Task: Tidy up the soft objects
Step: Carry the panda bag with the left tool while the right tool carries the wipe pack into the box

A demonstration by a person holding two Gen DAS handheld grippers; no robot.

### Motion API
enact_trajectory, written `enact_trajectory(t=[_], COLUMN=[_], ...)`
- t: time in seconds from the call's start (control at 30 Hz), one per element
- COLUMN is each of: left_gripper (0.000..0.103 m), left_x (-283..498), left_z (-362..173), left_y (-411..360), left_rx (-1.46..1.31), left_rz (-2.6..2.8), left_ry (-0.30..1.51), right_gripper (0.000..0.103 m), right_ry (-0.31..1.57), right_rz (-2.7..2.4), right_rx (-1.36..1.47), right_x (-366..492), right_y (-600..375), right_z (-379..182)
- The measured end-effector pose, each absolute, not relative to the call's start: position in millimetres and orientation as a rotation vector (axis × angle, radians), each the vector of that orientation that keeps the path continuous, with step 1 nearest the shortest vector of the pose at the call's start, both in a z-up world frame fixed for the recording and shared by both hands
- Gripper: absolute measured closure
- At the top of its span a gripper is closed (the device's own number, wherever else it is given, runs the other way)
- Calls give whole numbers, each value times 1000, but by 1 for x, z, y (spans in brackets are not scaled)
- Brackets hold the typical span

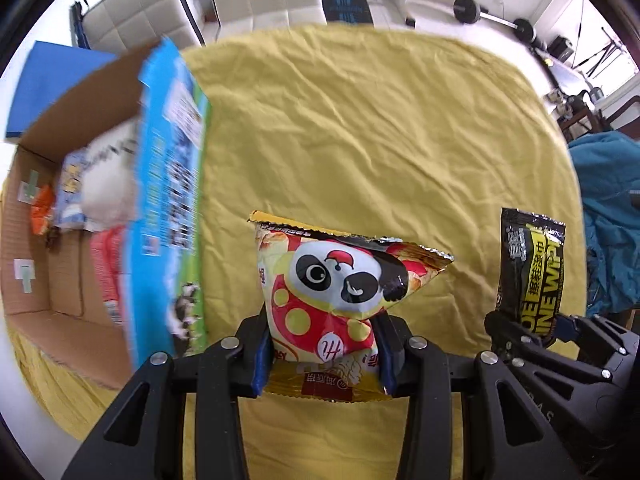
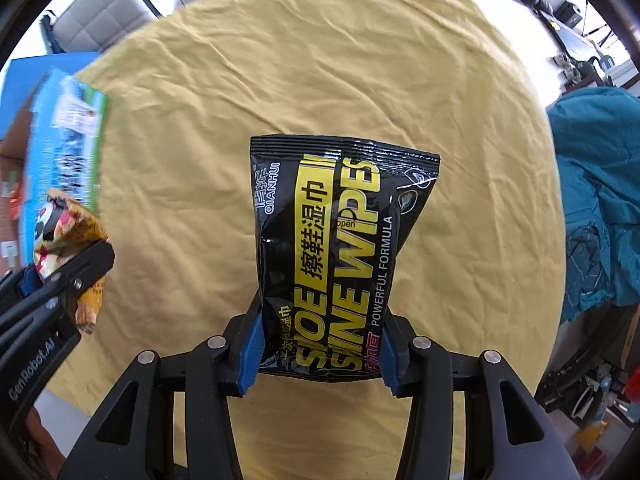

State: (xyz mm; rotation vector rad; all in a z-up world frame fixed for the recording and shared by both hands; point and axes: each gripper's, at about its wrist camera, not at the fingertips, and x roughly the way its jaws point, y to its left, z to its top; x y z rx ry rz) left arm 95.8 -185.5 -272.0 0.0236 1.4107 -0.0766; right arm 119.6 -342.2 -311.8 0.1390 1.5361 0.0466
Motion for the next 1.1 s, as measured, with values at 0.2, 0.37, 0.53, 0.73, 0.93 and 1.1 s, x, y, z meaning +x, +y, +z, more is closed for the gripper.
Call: enact_trajectory(t=[0.2, 0.37, 0.53, 0.73, 0.93, 1.1], left_gripper=[65, 65, 65, 65, 65, 65], left_x=[90, 90, 89, 93, 106, 124], left_z=[-226, -198, -178, -177, -201, -246], left_y=[-148, -109, -55, 31, 104, 158], left_rx=[-2, -39, -40, -102, -136, -216], left_rz=[-95, -120, -127, -110, -89, -77], left_ry=[1333, 1293, 1262, 1289, 1355, 1452], right_gripper=[53, 53, 53, 53, 53, 53], right_ry=[1450, 1403, 1363, 1390, 1443, 1516], right_rz=[100, 162, 216, 329, 408, 459], right_rx=[142, 161, 184, 249, 275, 271], right_x=[99, 90, 96, 93, 102, 111], right_y=[-320, -284, -222, -143, -59, -3], right_z=[-254, -210, -185, -183, -203, -236])
